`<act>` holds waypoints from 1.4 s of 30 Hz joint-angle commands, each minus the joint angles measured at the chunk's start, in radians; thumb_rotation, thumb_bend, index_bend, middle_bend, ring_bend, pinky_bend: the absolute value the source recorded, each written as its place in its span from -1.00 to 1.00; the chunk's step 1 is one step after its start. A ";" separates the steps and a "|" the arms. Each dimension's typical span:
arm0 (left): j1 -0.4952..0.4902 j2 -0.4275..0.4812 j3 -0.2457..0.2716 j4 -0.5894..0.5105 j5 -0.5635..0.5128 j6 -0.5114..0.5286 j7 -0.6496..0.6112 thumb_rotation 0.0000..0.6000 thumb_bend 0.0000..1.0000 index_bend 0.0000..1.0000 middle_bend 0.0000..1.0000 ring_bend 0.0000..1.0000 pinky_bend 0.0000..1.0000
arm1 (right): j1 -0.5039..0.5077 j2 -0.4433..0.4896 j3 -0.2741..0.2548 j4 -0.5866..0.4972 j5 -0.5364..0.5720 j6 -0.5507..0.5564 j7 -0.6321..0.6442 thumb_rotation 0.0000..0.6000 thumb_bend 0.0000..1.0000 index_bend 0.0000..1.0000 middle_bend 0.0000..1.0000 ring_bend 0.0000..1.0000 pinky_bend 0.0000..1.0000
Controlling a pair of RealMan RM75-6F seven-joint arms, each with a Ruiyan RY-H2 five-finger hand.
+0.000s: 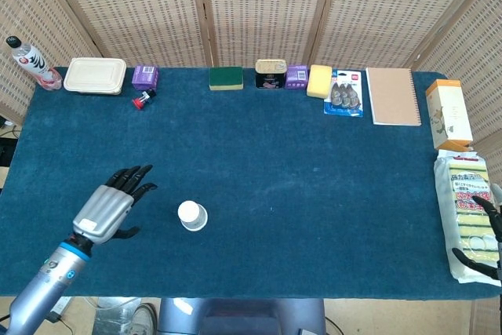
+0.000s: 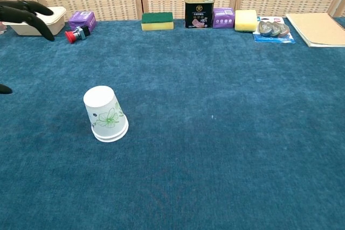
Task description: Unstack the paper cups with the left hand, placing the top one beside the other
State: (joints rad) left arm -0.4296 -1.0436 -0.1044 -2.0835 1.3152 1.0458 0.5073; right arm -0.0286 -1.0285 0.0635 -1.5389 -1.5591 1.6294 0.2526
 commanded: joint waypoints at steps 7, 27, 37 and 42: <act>-0.164 -0.178 -0.031 -0.025 -0.283 -0.014 0.281 1.00 -0.70 -0.55 -1.00 -1.00 -0.83 | -0.003 0.012 0.005 0.010 0.009 0.002 0.046 1.00 -0.96 -0.71 -0.97 -1.00 -1.00; -0.305 -0.325 -0.002 0.029 -0.503 0.073 0.399 1.00 -0.70 -0.54 -1.00 -1.00 -0.82 | -0.004 0.022 0.010 0.014 0.023 -0.009 0.090 1.00 -0.96 -0.71 -0.97 -1.00 -1.00; -0.338 -0.339 0.020 0.047 -0.535 0.095 0.395 1.00 -0.71 -0.54 -1.00 -1.00 -0.83 | -0.003 0.023 0.008 0.011 0.020 -0.012 0.092 1.00 -0.96 -0.71 -0.96 -1.00 -1.00; -0.348 -0.345 0.025 0.050 -0.547 0.105 0.395 1.00 -0.71 -0.54 -1.00 -1.00 -0.83 | -0.002 0.023 0.008 0.012 0.020 -0.014 0.095 1.00 -0.96 -0.71 -0.97 -1.00 -1.00</act>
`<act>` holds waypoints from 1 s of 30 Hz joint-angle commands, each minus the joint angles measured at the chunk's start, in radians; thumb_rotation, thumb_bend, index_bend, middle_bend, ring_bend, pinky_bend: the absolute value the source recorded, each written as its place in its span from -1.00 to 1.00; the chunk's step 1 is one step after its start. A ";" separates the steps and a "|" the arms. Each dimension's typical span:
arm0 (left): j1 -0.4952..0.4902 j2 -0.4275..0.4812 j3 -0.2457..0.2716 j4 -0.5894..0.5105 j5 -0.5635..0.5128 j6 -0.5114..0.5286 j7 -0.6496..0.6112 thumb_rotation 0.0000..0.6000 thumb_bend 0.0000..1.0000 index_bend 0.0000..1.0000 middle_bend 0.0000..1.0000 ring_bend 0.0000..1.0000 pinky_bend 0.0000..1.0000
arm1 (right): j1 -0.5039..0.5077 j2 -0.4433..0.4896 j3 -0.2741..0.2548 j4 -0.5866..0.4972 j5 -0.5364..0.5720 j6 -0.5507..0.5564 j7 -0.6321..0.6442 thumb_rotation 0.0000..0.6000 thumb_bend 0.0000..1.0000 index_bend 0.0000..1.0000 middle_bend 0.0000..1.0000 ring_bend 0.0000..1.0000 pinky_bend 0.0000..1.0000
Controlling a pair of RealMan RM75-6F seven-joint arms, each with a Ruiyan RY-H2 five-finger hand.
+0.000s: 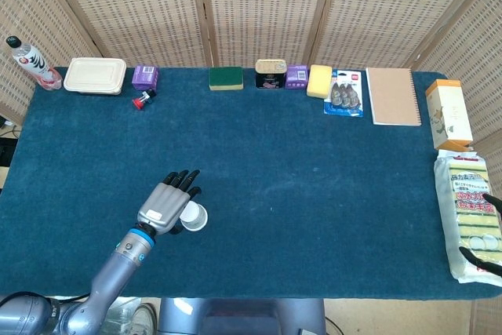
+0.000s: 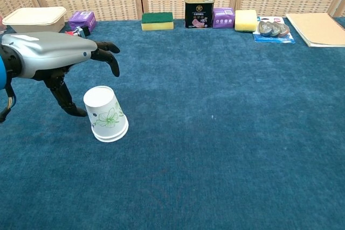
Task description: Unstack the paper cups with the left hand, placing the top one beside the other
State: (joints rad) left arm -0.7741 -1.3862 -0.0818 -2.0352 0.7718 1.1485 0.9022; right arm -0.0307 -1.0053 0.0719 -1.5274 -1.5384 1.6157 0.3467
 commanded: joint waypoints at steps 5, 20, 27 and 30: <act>-0.014 -0.008 0.008 0.007 -0.017 0.010 -0.003 1.00 -0.69 -0.47 -1.00 -1.00 -0.83 | 0.000 0.002 -0.001 0.001 -0.002 0.000 0.005 1.00 -0.96 -0.71 -0.97 -1.00 -1.00; -0.040 -0.012 0.025 0.022 -0.043 0.033 -0.007 1.00 -0.64 -0.42 -1.00 -1.00 -0.82 | 0.003 0.002 -0.004 0.000 -0.006 -0.007 0.004 1.00 -0.96 -0.71 -0.97 -1.00 -1.00; -0.050 -0.015 0.034 0.018 -0.058 0.042 -0.003 1.00 -0.63 -0.38 -1.00 -1.00 -0.83 | 0.003 0.003 -0.006 -0.001 -0.008 -0.008 0.007 1.00 -0.96 -0.71 -0.97 -1.00 -1.00; -0.054 -0.017 0.037 0.018 -0.063 0.046 -0.003 1.00 -0.62 -0.33 -1.00 -1.00 -0.83 | 0.004 0.003 -0.007 -0.001 -0.010 -0.010 0.007 1.00 -0.96 -0.71 -0.96 -1.00 -1.00</act>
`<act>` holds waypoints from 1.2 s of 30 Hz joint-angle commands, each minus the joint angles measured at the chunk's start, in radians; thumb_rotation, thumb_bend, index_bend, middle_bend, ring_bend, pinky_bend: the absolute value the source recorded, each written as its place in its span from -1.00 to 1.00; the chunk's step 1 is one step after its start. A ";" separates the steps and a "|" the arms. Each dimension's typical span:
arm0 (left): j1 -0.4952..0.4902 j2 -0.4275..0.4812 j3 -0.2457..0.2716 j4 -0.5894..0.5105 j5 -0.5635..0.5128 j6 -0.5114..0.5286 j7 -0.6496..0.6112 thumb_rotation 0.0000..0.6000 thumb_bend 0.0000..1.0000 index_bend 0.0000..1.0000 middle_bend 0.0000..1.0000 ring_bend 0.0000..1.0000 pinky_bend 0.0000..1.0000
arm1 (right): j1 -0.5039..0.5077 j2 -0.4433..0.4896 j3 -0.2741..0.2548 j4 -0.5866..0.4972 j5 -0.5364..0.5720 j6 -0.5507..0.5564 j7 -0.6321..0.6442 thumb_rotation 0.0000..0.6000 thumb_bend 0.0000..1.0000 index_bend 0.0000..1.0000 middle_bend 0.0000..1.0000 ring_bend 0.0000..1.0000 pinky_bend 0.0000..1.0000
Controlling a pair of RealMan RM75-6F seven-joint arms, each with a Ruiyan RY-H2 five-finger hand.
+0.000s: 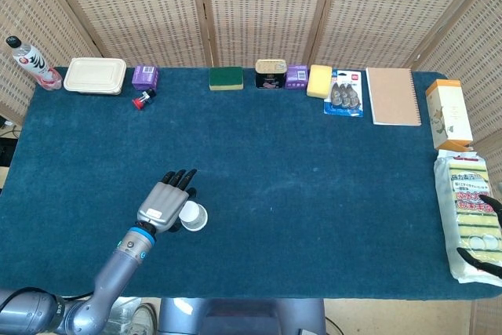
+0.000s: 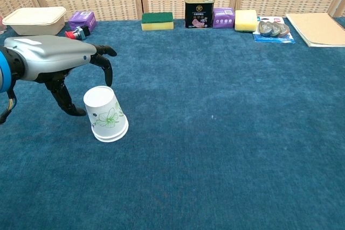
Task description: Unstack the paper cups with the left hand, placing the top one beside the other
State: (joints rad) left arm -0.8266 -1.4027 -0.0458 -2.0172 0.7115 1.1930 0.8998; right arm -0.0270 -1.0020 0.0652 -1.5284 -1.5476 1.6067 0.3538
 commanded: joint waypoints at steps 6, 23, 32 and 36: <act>-0.008 -0.001 0.002 0.002 -0.010 0.002 -0.005 1.00 -0.59 -0.29 -1.00 -1.00 -0.83 | 0.001 0.001 -0.001 -0.003 0.001 -0.004 -0.001 1.00 -0.96 -0.71 -0.97 -1.00 -1.00; -0.015 0.011 0.009 -0.013 0.004 0.020 -0.019 1.00 -0.56 -0.24 -1.00 -1.00 -0.83 | 0.002 0.003 -0.002 -0.001 0.000 -0.005 0.004 1.00 -0.96 -0.71 -0.97 -1.00 -1.00; -0.010 0.050 0.001 -0.066 0.028 0.034 -0.045 1.00 -0.56 -0.24 -1.00 -1.00 -0.83 | 0.001 0.003 -0.002 -0.002 0.001 -0.003 0.004 1.00 -0.96 -0.71 -0.97 -1.00 -1.00; 0.001 0.100 -0.013 -0.127 0.061 0.046 -0.082 1.00 -0.56 -0.24 -1.00 -1.00 -0.83 | 0.002 0.003 -0.003 -0.003 -0.001 -0.005 0.002 1.00 -0.96 -0.71 -0.97 -1.00 -1.00</act>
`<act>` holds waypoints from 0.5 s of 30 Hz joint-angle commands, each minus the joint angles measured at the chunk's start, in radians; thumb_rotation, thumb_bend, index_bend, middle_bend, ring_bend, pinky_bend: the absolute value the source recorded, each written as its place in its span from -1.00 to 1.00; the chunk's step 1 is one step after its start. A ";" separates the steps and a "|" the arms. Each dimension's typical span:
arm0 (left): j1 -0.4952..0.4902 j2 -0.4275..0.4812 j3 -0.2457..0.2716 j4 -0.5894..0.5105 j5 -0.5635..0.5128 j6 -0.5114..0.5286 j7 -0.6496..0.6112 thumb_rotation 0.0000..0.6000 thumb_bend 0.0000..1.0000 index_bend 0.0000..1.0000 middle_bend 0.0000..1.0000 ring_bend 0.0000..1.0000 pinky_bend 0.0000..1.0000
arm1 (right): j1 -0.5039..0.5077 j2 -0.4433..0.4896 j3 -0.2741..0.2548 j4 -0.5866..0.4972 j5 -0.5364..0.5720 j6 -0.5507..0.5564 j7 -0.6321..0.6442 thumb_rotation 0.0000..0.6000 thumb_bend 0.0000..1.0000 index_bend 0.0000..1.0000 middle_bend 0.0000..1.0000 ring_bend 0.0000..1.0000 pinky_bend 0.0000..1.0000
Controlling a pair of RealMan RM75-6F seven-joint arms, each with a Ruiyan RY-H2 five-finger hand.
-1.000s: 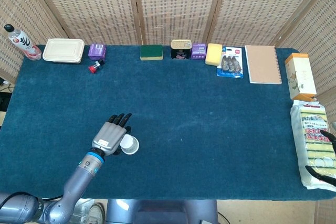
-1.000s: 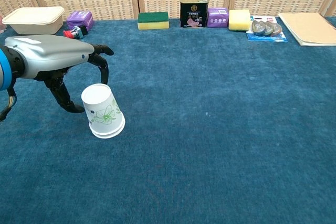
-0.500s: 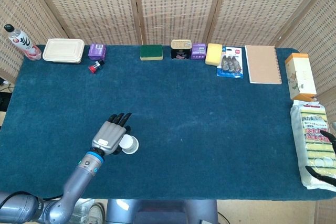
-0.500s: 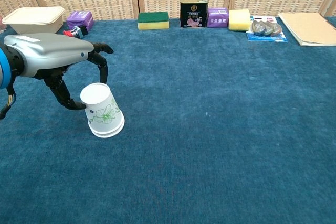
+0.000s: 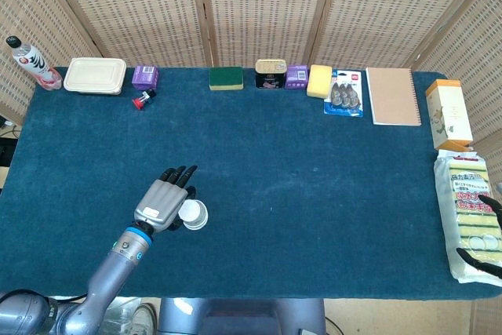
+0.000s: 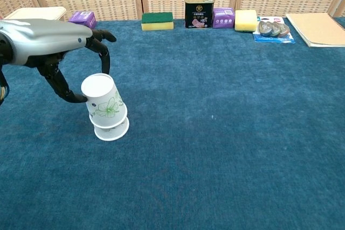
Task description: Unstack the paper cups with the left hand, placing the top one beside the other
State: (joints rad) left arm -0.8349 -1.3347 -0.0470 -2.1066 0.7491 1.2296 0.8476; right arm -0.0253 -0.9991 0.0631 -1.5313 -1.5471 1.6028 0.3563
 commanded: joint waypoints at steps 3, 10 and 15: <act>0.022 0.075 -0.022 -0.077 0.050 0.011 -0.070 1.00 -0.56 -0.24 -1.00 -1.00 -0.83 | 0.001 -0.001 -0.003 -0.001 -0.005 -0.002 -0.004 1.00 -0.96 -0.71 -0.97 -1.00 -1.00; 0.063 0.206 -0.029 -0.157 0.131 0.025 -0.151 1.00 -0.56 -0.24 -1.00 -1.00 -0.82 | 0.000 -0.003 -0.005 -0.007 -0.010 0.003 -0.017 1.00 -0.96 -0.71 -0.97 -1.00 -1.00; 0.096 0.280 -0.024 -0.162 0.171 0.006 -0.227 1.00 -0.56 -0.24 -1.00 -1.00 -0.83 | 0.000 -0.005 -0.008 -0.011 -0.012 0.001 -0.030 1.00 -0.96 -0.71 -0.97 -1.00 -1.00</act>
State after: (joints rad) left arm -0.7533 -1.0740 -0.0730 -2.2662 0.9038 1.2438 0.6442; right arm -0.0252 -1.0037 0.0558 -1.5417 -1.5587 1.6040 0.3277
